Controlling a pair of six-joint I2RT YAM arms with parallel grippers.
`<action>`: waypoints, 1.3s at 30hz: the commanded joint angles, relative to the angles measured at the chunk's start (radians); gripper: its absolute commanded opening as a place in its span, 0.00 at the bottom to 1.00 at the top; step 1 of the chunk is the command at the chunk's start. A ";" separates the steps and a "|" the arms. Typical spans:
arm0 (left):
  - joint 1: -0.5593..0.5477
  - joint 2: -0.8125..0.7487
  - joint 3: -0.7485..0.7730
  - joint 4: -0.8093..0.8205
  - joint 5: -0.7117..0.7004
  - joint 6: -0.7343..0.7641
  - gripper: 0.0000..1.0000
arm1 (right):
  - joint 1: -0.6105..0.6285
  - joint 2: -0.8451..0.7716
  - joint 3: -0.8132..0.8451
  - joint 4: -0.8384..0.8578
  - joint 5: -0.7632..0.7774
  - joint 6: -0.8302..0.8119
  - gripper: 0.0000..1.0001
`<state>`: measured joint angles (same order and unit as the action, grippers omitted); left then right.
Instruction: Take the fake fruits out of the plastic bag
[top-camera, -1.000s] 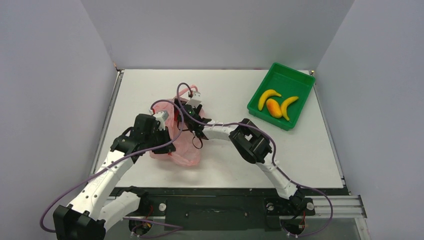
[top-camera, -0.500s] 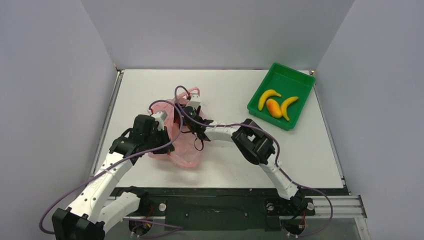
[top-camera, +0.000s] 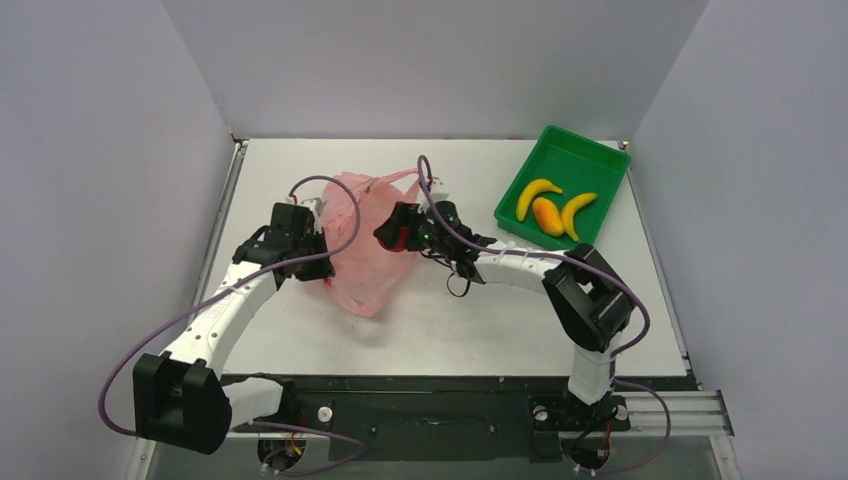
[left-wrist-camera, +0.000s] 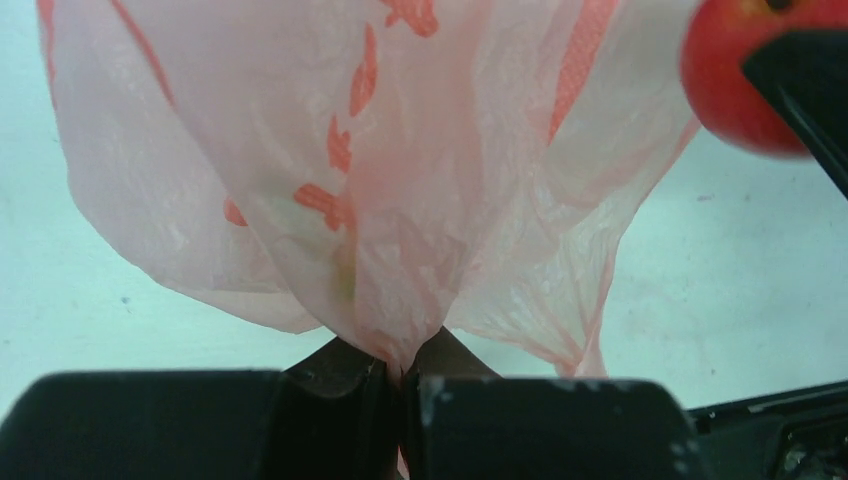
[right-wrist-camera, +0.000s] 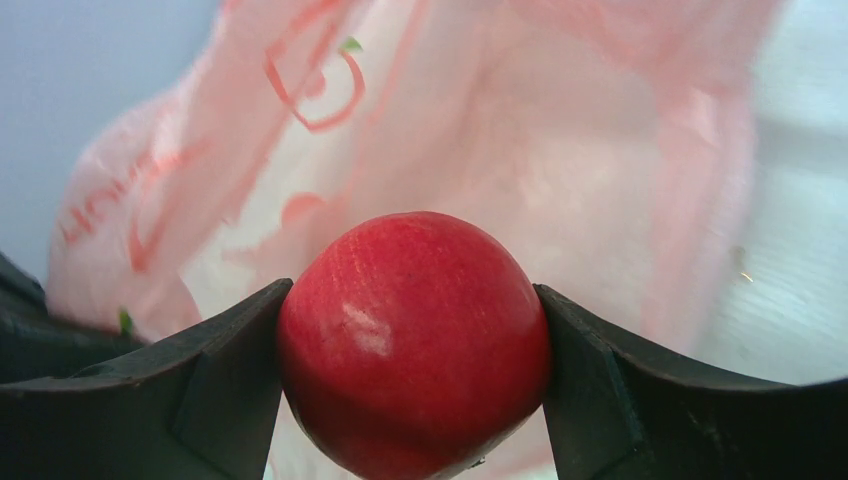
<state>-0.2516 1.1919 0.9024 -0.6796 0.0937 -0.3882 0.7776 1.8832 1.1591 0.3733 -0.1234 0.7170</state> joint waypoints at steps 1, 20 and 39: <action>0.053 0.024 0.076 0.088 -0.078 0.064 0.00 | -0.054 -0.151 -0.106 0.014 -0.095 -0.060 0.00; 0.111 -0.008 -0.039 0.187 -0.022 0.162 0.00 | -0.509 -0.470 -0.236 -0.232 0.469 -0.122 0.00; 0.111 -0.078 -0.055 0.201 -0.015 0.172 0.26 | -0.736 -0.058 0.207 -0.488 0.477 -0.216 0.07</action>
<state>-0.1471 1.1744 0.8513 -0.5320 0.0605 -0.2333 0.0704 1.7802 1.2770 -0.0681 0.3237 0.5308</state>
